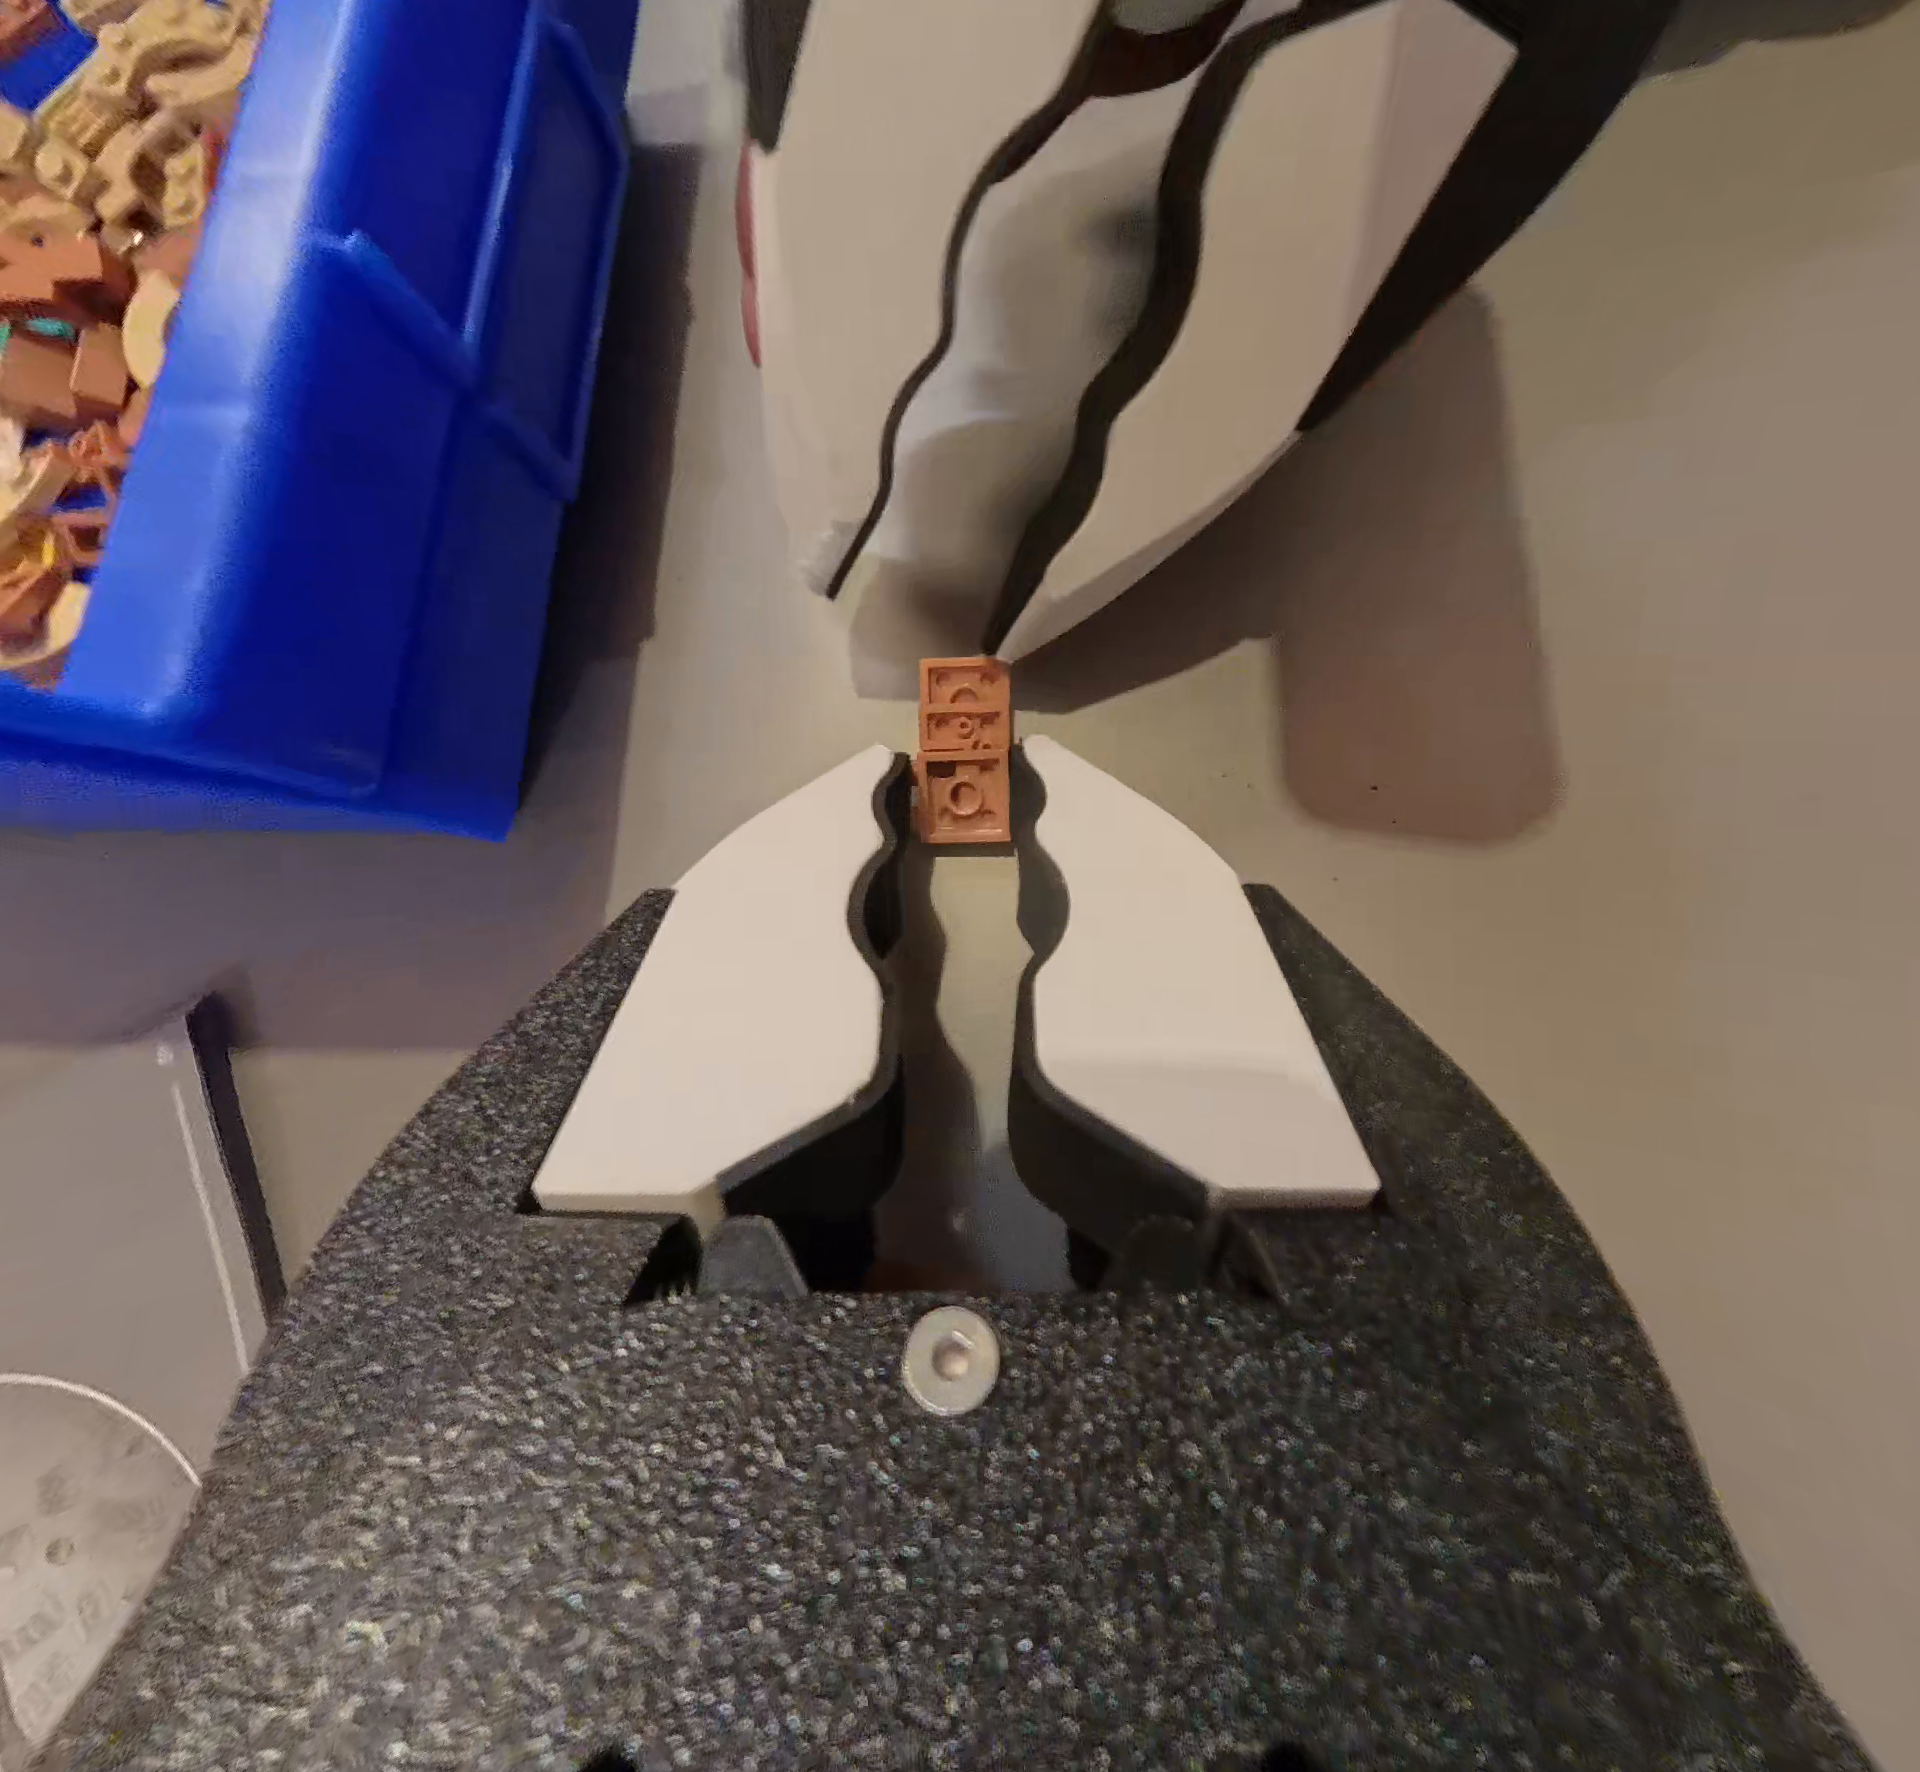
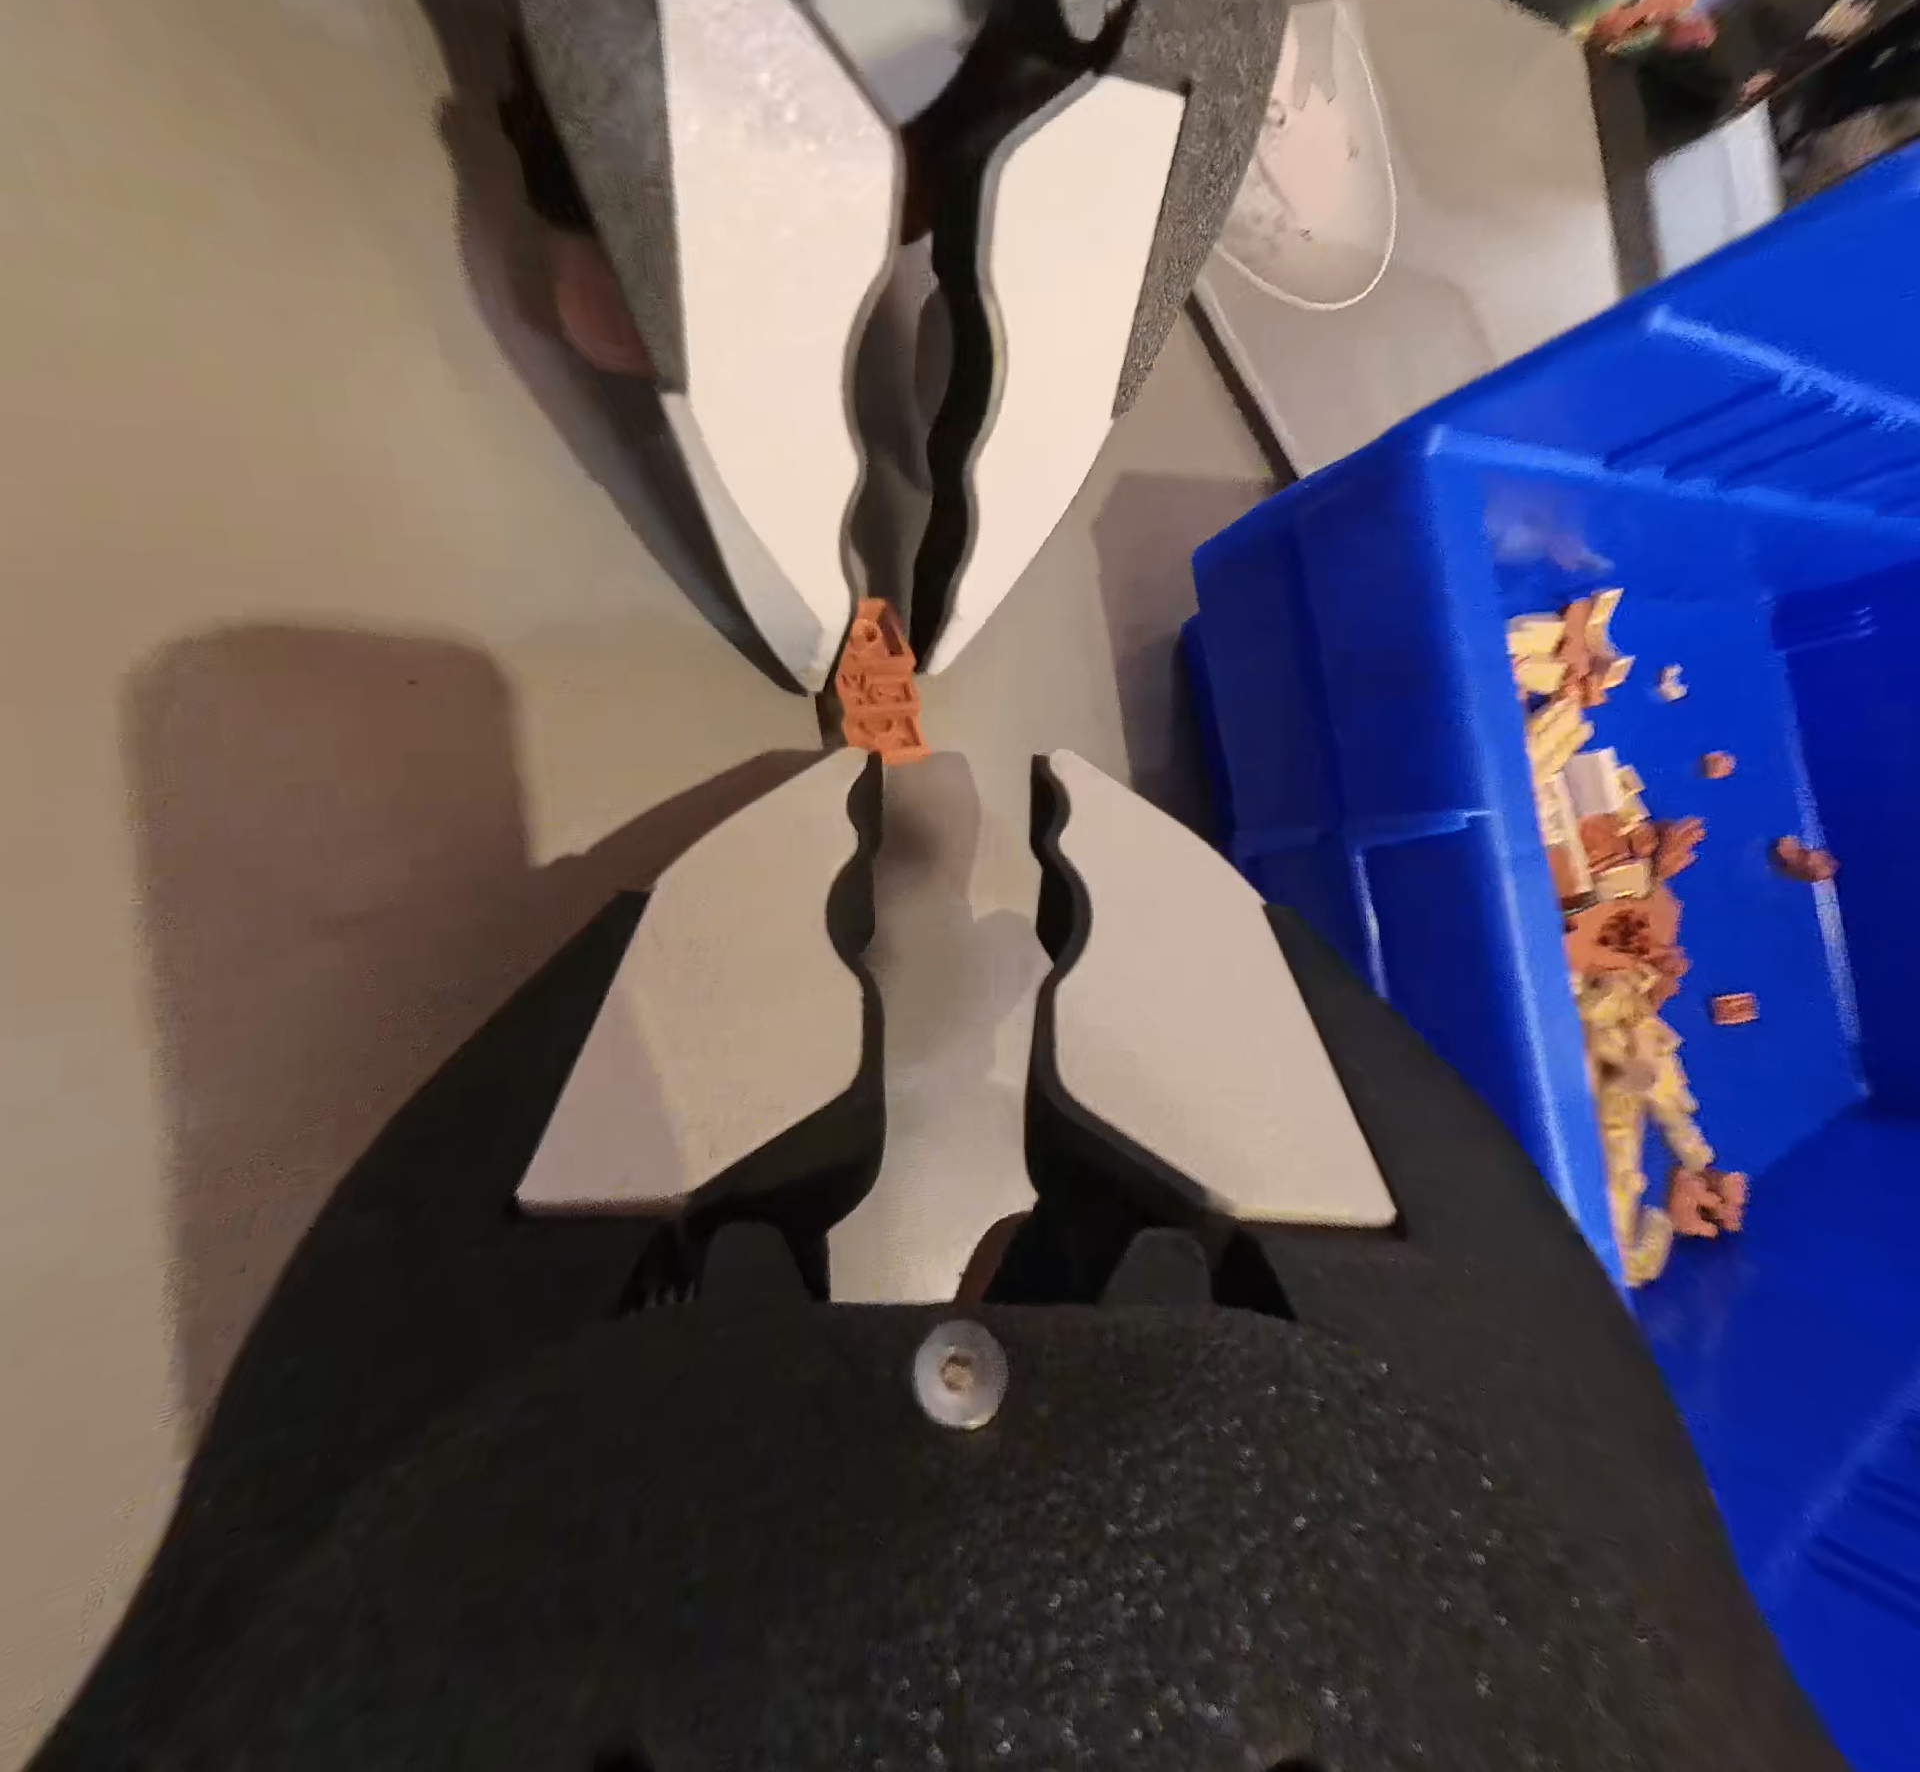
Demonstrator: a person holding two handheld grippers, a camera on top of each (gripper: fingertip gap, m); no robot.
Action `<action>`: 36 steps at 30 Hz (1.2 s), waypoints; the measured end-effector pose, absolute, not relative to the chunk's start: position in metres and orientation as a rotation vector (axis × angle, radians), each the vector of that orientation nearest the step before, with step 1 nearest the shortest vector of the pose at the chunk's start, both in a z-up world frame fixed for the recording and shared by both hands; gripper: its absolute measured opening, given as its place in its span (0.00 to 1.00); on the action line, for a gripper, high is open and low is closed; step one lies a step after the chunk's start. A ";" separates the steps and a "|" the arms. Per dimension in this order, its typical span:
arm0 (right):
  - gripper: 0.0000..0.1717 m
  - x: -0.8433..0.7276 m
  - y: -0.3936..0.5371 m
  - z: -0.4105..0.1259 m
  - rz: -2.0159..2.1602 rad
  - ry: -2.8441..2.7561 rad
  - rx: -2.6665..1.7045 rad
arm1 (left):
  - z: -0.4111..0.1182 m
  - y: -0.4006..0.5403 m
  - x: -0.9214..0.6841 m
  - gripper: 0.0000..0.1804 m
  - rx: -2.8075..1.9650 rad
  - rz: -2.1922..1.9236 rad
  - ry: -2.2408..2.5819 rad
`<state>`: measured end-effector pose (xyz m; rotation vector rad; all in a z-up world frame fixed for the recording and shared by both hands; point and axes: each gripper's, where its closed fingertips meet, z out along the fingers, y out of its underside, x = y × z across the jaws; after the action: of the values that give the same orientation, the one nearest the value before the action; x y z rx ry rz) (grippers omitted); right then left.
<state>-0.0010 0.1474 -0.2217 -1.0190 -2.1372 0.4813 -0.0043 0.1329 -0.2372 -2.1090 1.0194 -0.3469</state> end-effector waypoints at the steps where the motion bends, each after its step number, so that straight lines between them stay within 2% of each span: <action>1: 0.16 -0.002 0.149 -0.220 0.450 -2.127 -0.969 | -0.237 0.134 -0.007 0.10 -2.124 -0.358 0.987; 8: 0.16 -0.010 0.149 -0.214 0.249 -2.048 -0.651 | -0.223 0.135 -0.012 0.10 -2.128 -0.531 0.801; 18: 0.09 -0.020 0.150 -0.220 0.095 -1.983 -0.572 | -0.216 0.139 -0.010 0.10 -2.130 -0.638 0.640; 36: 0.07 -0.019 0.143 -0.186 0.226 -1.827 -0.487 | -0.177 0.139 -0.010 0.10 -1.938 -1.179 0.263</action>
<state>-0.0194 0.1432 -0.1858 -0.4873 -1.8274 0.2256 -0.0097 0.1393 -0.1771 -1.9377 0.2635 -1.1792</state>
